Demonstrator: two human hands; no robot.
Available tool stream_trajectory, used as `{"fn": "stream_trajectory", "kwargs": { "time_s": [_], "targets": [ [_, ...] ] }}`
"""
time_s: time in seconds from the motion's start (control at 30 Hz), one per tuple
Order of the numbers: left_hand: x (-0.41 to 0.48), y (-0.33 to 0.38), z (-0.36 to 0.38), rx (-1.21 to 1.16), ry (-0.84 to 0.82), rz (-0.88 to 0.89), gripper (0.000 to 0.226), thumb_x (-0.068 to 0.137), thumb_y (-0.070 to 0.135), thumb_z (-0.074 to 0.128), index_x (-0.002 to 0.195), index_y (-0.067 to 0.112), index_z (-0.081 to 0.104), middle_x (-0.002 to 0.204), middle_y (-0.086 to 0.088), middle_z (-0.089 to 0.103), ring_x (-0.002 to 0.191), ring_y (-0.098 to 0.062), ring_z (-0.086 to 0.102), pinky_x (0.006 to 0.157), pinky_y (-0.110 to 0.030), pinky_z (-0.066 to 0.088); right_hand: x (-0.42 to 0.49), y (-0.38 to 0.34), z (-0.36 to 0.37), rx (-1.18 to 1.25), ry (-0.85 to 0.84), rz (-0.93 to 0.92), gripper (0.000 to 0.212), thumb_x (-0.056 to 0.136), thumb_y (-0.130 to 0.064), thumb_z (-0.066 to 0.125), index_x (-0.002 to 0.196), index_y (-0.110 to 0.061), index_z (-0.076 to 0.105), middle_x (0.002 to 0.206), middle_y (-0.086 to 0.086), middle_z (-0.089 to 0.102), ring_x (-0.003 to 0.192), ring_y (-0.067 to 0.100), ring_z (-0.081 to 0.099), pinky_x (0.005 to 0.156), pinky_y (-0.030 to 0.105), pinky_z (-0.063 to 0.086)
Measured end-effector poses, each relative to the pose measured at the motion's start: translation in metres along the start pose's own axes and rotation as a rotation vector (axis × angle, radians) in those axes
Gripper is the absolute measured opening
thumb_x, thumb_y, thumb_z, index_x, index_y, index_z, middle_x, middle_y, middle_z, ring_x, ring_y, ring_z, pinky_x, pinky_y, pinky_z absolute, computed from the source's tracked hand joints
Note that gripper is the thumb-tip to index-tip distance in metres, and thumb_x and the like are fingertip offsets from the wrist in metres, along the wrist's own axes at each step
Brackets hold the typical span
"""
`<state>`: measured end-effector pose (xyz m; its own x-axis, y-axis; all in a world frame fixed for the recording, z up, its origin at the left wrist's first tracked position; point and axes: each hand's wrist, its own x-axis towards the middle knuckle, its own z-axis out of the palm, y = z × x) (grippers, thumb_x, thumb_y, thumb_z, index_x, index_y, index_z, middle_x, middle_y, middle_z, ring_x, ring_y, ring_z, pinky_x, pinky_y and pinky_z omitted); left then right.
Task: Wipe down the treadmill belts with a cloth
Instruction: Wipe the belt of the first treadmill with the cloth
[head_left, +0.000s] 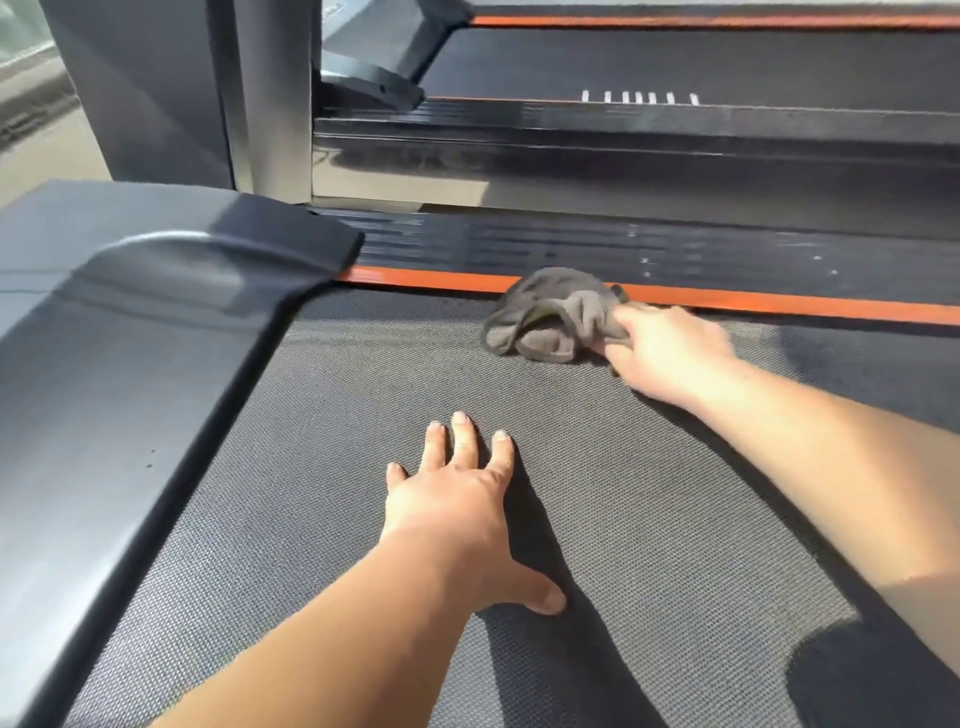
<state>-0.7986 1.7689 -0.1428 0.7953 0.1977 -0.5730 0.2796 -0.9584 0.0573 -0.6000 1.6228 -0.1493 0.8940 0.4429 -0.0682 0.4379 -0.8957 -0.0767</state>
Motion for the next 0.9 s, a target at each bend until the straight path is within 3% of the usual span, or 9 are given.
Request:
{"fn": "stream_trajectory", "kwargs": {
  "time_s": [0.17, 0.3, 0.37, 0.5, 0.6, 0.67, 0.73, 0.8, 0.9],
  "targets": [
    [0.001, 0.001, 0.000, 0.009, -0.006, -0.004, 0.156, 0.052, 0.088, 0.076, 0.160, 0.033, -0.022, 0.167, -0.005, -0.032, 0.155, -0.031, -0.025, 0.124, -0.065, 0.007, -0.010, -0.037, 0.013, 0.035, 0.036, 0.069, 0.047, 0.097, -0.046, 0.058, 0.139, -0.028, 0.053, 0.139, 0.009, 0.059, 0.129, 0.032, 0.053, 0.096, 0.038, 0.048],
    [0.000, 0.001, 0.000, 0.017, 0.002, -0.006, 0.156, 0.051, 0.089, 0.075, 0.160, 0.033, -0.021, 0.167, -0.005, -0.031, 0.155, -0.030, -0.024, 0.125, -0.064, 0.007, -0.042, -0.043, 0.005, 0.099, -0.039, -0.286, 0.041, 0.096, -0.035, 0.057, 0.137, -0.039, 0.057, 0.146, 0.000, 0.059, 0.138, 0.024, 0.050, 0.102, 0.034, 0.043],
    [-0.001, 0.001, 0.000, 0.016, 0.006, -0.003, 0.156, 0.051, 0.089, 0.075, 0.160, 0.033, -0.021, 0.167, -0.005, -0.031, 0.155, -0.030, -0.024, 0.125, -0.064, 0.008, -0.042, -0.021, -0.003, 0.098, -0.070, -0.327, 0.048, 0.095, -0.030, 0.058, 0.140, -0.045, 0.054, 0.149, -0.006, 0.057, 0.137, 0.022, 0.052, 0.100, 0.034, 0.045],
    [-0.001, 0.001, 0.000, 0.015, 0.001, 0.000, 0.156, 0.051, 0.090, 0.074, 0.160, 0.033, -0.021, 0.167, -0.006, -0.032, 0.155, -0.031, -0.024, 0.124, -0.065, 0.009, -0.016, 0.033, -0.003, -0.121, -0.018, 0.074, 0.036, 0.099, -0.034, 0.053, 0.134, -0.029, 0.057, 0.131, 0.009, 0.065, 0.120, 0.034, 0.062, 0.090, 0.042, 0.051],
    [-0.001, 0.001, 0.000, 0.016, -0.002, -0.003, 0.156, 0.051, 0.090, 0.074, 0.160, 0.033, -0.021, 0.166, -0.006, -0.032, 0.155, -0.031, -0.024, 0.124, -0.065, 0.008, -0.008, 0.043, 0.007, -0.058, -0.018, 0.333, 0.036, 0.101, -0.035, 0.054, 0.134, -0.020, 0.056, 0.130, 0.013, 0.062, 0.124, 0.035, 0.059, 0.090, 0.041, 0.049],
    [-0.001, 0.001, 0.000, 0.013, -0.002, -0.004, 0.156, 0.051, 0.090, 0.075, 0.160, 0.033, -0.021, 0.167, -0.006, -0.031, 0.155, -0.031, -0.024, 0.124, -0.065, 0.008, -0.009, 0.030, 0.008, 0.026, -0.016, 0.367, 0.037, 0.100, -0.034, 0.056, 0.133, -0.018, 0.056, 0.130, 0.015, 0.064, 0.122, 0.036, 0.060, 0.084, 0.037, 0.046],
    [-0.001, 0.000, 0.000, 0.014, -0.005, -0.009, 0.156, 0.050, 0.090, 0.074, 0.160, 0.034, -0.021, 0.167, -0.005, -0.032, 0.155, -0.030, -0.024, 0.124, -0.065, 0.008, -0.016, 0.006, 0.006, 0.089, -0.004, 0.248, 0.035, 0.100, -0.042, 0.056, 0.129, -0.022, 0.059, 0.128, 0.015, 0.066, 0.121, 0.036, 0.061, 0.088, 0.037, 0.046],
    [-0.001, 0.001, 0.000, 0.016, -0.011, -0.010, 0.156, 0.050, 0.091, 0.074, 0.161, 0.034, -0.019, 0.167, -0.004, -0.030, 0.156, -0.029, -0.023, 0.125, -0.064, 0.009, -0.031, -0.024, 0.008, 0.109, -0.037, -0.021, 0.036, 0.100, -0.045, 0.055, 0.130, -0.027, 0.060, 0.135, 0.011, 0.064, 0.129, 0.032, 0.057, 0.100, 0.036, 0.043],
    [-0.001, 0.002, -0.001, 0.023, -0.002, -0.006, 0.151, 0.050, 0.093, 0.071, 0.164, 0.031, -0.007, 0.172, 0.000, -0.012, 0.157, -0.027, -0.020, 0.125, -0.063, 0.009, -0.057, -0.045, 0.011, 0.150, -0.104, -0.405, 0.048, 0.097, -0.029, 0.057, 0.145, -0.037, 0.054, 0.152, -0.003, 0.053, 0.147, 0.017, 0.039, 0.116, 0.028, 0.032]
  ]
}}
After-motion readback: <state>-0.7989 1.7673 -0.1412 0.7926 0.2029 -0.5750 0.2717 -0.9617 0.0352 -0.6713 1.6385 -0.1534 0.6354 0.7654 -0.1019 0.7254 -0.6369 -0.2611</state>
